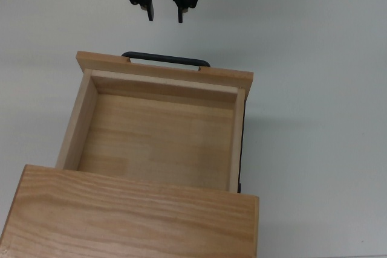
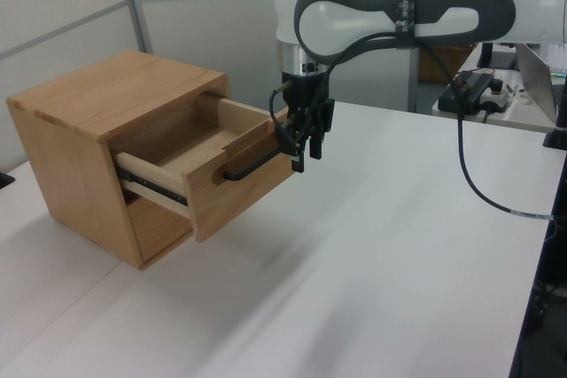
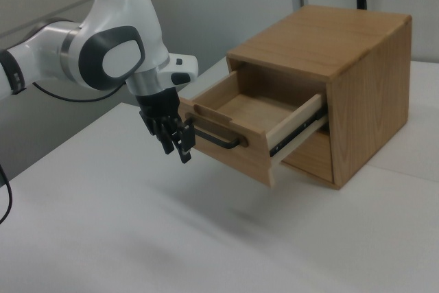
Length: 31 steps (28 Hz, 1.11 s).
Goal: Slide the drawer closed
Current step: 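Lower the gripper toward the front panel of the open wooden drawer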
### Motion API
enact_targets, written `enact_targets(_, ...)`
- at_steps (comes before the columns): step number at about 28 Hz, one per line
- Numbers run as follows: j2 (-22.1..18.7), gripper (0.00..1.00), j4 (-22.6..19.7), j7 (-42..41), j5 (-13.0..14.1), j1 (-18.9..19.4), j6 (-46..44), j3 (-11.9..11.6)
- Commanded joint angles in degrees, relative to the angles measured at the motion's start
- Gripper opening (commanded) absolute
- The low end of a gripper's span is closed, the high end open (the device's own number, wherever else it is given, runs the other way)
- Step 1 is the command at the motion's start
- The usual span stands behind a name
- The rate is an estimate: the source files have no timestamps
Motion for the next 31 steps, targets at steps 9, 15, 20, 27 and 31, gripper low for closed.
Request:
enact_targets(9, 2.64, 0.0, -0.76, -3.86, 0.9, -0.1, 3.47, 0.1)
enact_targets(15, 5.27, 0.0, 0.38, -3.86, 0.64, -0.01, 4.97, 0.18)
enact_targets(20, 6.59, 0.0, 0.47, -3.86, 0.55, -0.01, 7.16, 0.18)
enact_targets(27, 9.75, 0.0, 1.78, -3.51, 0.29, 0.07, 10.68, 0.18)
enact_targets(31, 11.69, 0.0, 3.19, -3.24, 0.11, -0.01, 11.12, 0.1)
